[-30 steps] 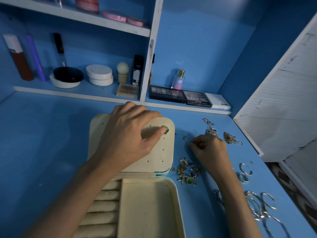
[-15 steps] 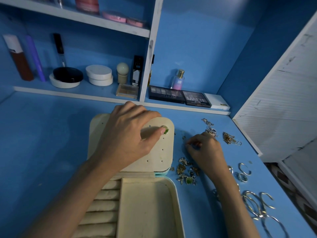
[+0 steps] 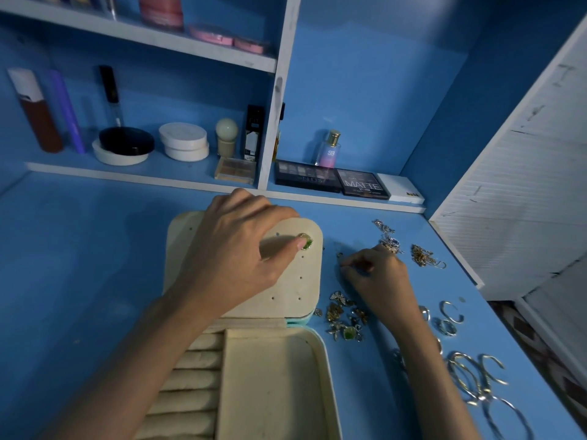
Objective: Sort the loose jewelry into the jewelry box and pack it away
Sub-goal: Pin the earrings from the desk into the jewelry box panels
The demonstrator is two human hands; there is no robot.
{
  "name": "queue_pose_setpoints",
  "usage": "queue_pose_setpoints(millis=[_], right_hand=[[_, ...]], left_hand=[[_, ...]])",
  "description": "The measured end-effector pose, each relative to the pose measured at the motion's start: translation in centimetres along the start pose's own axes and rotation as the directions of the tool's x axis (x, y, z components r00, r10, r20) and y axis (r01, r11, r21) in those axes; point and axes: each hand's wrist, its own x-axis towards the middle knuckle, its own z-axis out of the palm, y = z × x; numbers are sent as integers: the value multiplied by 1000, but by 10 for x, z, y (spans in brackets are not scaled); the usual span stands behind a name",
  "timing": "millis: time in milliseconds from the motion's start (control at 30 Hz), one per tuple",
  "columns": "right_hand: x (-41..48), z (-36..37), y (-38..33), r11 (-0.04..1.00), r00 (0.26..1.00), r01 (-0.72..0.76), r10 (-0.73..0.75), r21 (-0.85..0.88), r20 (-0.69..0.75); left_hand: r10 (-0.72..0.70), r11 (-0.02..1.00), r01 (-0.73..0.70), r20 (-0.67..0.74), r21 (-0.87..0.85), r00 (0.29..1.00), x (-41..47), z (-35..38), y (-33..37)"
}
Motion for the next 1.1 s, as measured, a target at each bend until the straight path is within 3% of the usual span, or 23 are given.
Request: queue_pose_setpoints(millis=[100, 200, 300, 367, 467, 667, 1100], right_hand=[[-3, -5, -11, 960, 999, -45, 49, 275, -8], [-10, -17, -31, 723, 981, -183, 95, 666, 167], [-13, -34, -43, 515, 954, -263, 11, 816, 300], [-15, -45, -49, 453, 930, -286, -81, 844, 359], [-21, -56, -57, 447, 866, -301, -242, 842, 438], [-37, -62, -62, 591, 711, -266, -414, 762, 569], [-43, -61, -57, 594, 694, -289, -410, 751, 592]], left_hand=[[21, 1000, -21, -15, 7, 1000, 1, -2, 0], [38, 999, -38, -33, 19, 999, 1, -6, 4], [58, 996, -54, -52, 65, 997, -3, -15, 15], [92, 988, -80, -93, 129, 991, -12, -23, 28], [140, 973, -102, -178, 208, 974, -35, -32, 49], [188, 955, -127, -218, 267, 958, -77, -35, 70], [143, 969, -84, -253, 231, 957, -79, -33, 73]])
